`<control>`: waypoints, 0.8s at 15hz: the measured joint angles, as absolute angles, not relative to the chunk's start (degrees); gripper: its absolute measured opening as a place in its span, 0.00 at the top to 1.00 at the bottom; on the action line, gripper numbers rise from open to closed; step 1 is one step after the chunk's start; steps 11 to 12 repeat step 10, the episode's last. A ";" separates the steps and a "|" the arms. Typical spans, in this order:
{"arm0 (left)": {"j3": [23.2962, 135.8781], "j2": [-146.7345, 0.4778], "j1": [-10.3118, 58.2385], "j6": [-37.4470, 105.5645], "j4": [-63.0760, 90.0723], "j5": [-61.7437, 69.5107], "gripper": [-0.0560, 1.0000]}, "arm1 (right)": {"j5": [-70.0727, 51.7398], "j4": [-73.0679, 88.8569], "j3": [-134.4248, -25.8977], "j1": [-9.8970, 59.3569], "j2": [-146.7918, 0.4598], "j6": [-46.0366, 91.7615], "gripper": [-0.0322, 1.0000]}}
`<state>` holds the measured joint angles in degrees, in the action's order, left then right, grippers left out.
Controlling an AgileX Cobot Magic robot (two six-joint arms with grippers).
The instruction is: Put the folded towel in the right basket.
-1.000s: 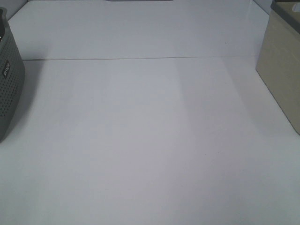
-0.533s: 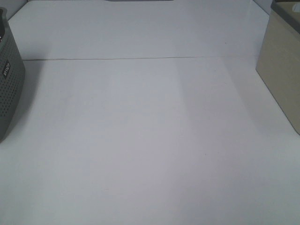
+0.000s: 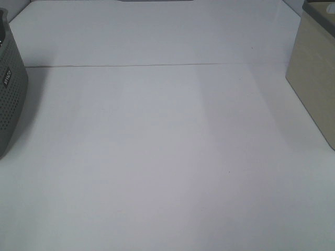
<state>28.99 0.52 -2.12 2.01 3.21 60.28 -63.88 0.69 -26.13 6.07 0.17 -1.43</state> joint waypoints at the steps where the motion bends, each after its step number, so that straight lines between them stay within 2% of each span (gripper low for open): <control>1: 28.99 0.52 -2.12 2.01 3.21 60.28 0.01 | -63.88 0.69 -26.13 5.67 0.17 -1.43 0.04; 4: 28.99 0.52 -2.12 2.01 3.21 60.28 0.01 | -63.77 0.86 -26.13 1.15 0.17 -1.43 0.04; 12: 28.99 0.52 -2.12 2.01 3.21 60.28 0.01 | -63.48 0.86 -26.13 0.63 0.17 -1.43 0.04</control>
